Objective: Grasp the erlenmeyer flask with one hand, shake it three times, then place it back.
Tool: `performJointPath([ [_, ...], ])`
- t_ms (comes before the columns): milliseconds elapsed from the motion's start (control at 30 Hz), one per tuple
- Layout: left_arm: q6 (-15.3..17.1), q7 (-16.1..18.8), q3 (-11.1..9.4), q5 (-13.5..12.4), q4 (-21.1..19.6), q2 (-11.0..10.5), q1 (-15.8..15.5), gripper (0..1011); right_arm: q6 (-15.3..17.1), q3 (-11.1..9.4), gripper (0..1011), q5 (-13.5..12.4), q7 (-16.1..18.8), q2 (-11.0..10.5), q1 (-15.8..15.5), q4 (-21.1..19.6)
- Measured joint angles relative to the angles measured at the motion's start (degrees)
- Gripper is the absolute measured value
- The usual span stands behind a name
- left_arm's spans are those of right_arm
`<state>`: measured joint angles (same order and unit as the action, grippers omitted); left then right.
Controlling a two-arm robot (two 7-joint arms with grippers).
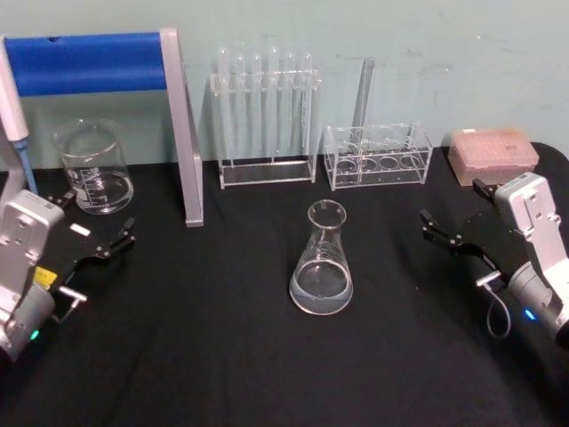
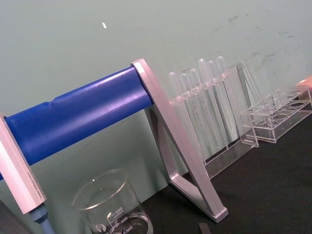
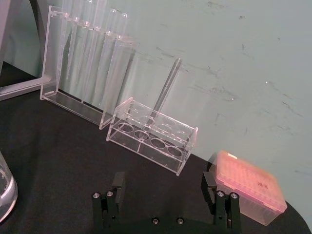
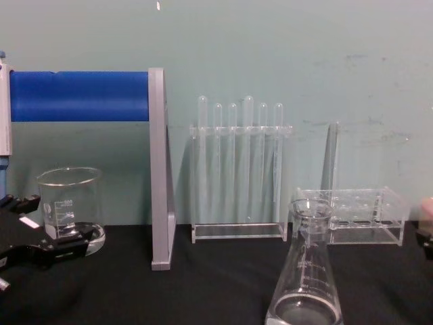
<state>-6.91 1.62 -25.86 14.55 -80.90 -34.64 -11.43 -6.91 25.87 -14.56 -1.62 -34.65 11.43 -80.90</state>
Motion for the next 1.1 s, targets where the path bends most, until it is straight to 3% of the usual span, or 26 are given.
performJointPath([
  [1100,0.0,0.0,0.0,0.0,0.0,0.0,0.0,1001,0.0,0.0,1003,0.0,0.0,0.0,0.0,0.0],
])
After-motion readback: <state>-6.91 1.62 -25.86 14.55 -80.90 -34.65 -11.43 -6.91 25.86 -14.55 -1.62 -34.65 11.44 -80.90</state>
